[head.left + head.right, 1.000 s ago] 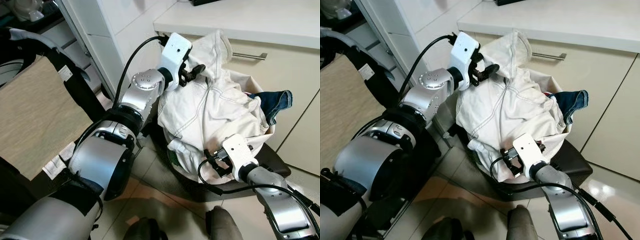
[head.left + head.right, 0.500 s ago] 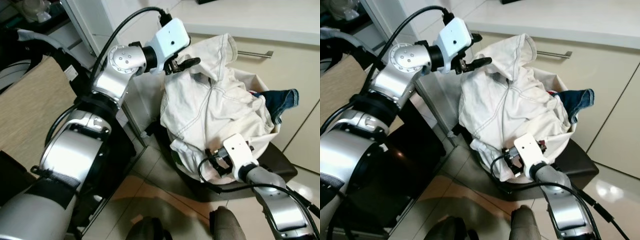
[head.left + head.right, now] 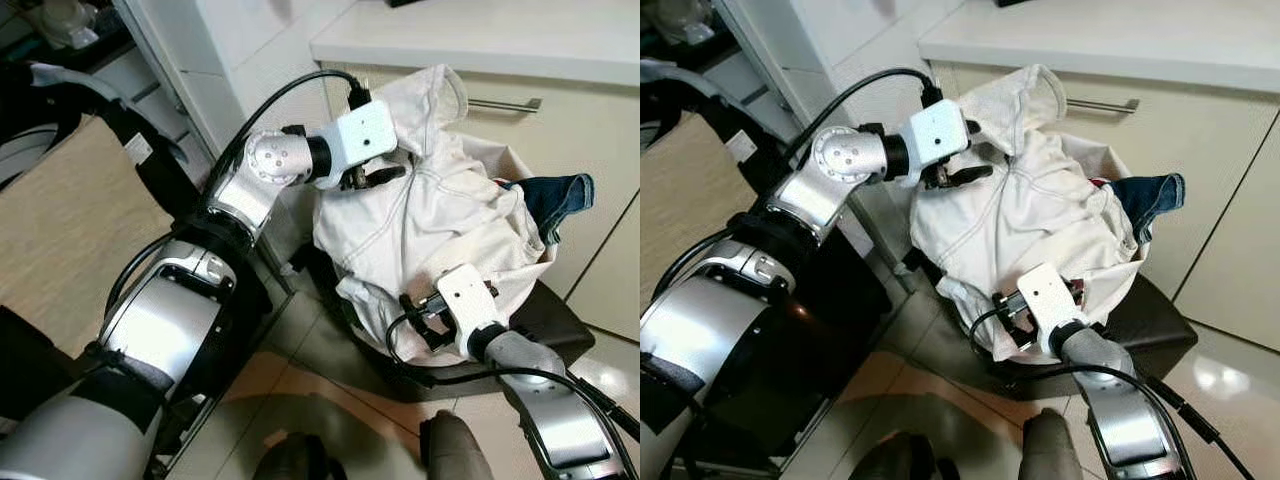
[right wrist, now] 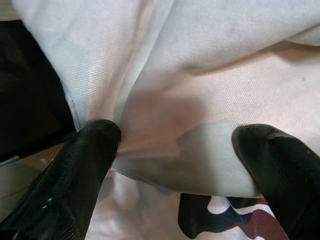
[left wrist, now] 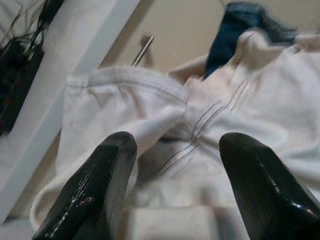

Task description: Clothes washing

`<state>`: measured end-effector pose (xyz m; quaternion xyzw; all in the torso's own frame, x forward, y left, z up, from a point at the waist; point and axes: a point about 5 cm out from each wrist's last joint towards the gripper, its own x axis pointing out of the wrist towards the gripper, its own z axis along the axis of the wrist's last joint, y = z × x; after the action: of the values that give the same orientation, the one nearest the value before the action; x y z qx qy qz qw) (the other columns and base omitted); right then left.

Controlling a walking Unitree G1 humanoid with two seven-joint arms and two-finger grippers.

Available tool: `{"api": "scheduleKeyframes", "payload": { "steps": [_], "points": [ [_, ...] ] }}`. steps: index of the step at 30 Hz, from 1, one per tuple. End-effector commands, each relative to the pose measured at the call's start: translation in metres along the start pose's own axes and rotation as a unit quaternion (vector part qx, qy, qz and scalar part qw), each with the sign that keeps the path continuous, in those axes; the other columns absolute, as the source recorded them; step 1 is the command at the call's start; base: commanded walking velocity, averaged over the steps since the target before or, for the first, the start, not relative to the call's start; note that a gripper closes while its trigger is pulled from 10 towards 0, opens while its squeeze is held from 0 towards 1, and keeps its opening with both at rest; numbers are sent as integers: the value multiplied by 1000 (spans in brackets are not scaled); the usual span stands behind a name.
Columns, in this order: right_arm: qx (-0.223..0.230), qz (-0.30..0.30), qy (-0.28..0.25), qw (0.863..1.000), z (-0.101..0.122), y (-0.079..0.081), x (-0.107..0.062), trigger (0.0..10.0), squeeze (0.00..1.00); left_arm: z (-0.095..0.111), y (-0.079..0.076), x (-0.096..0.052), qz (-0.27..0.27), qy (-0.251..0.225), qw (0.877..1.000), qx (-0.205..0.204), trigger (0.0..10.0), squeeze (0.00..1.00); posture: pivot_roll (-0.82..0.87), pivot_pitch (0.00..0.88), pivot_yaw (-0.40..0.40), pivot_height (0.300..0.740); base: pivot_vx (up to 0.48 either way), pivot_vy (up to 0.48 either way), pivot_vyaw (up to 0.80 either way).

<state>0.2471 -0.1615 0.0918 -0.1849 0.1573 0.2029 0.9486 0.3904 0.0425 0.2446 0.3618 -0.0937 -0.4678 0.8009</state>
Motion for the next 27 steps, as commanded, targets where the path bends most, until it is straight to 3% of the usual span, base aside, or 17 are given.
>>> {"api": "scheduleKeyframes", "payload": {
  "steps": [1,5,13,14,19,21,24,27],
  "points": [
    [2,23,1,1000,0,11,-1,10000,1000,1,14,-6,27,17,999,17,10000,0,-381,140,285,691,0,0,0],
    [7,23,7,1000,-3,17,-9,10000,1000,12,31,-7,61,18,998,29,10000,0,-405,152,304,691,0,0,0],
    [0,40,36,999,-13,26,-13,10000,1000,34,55,-18,80,-18,996,42,10000,0,-414,145,318,691,0,0,0],
    [2,42,40,998,-14,28,-13,10000,0,37,58,-19,82,-22,995,49,10000,0,-414,141,319,691,0,0,0],
    [5,48,26,998,-12,27,-16,10000,0,54,77,-33,94,-46,992,76,10000,0,-411,128,321,691,0,0,0],
    [-1,39,8,999,-6,22,-18,10000,0,54,77,-33,94,-44,992,76,10000,0,-410,121,320,691,0,0,0],
    [-10,58,-43,997,12,18,-28,10000,0,44,68,-28,74,-22,994,82,10000,0,-410,115,325,691,0,0,0],
    [-14,83,-58,995,22,19,-40,10000,0,36,56,-19,52,-11,996,71,10000,0,-417,111,330,691,0,0,0]
  ]
}}
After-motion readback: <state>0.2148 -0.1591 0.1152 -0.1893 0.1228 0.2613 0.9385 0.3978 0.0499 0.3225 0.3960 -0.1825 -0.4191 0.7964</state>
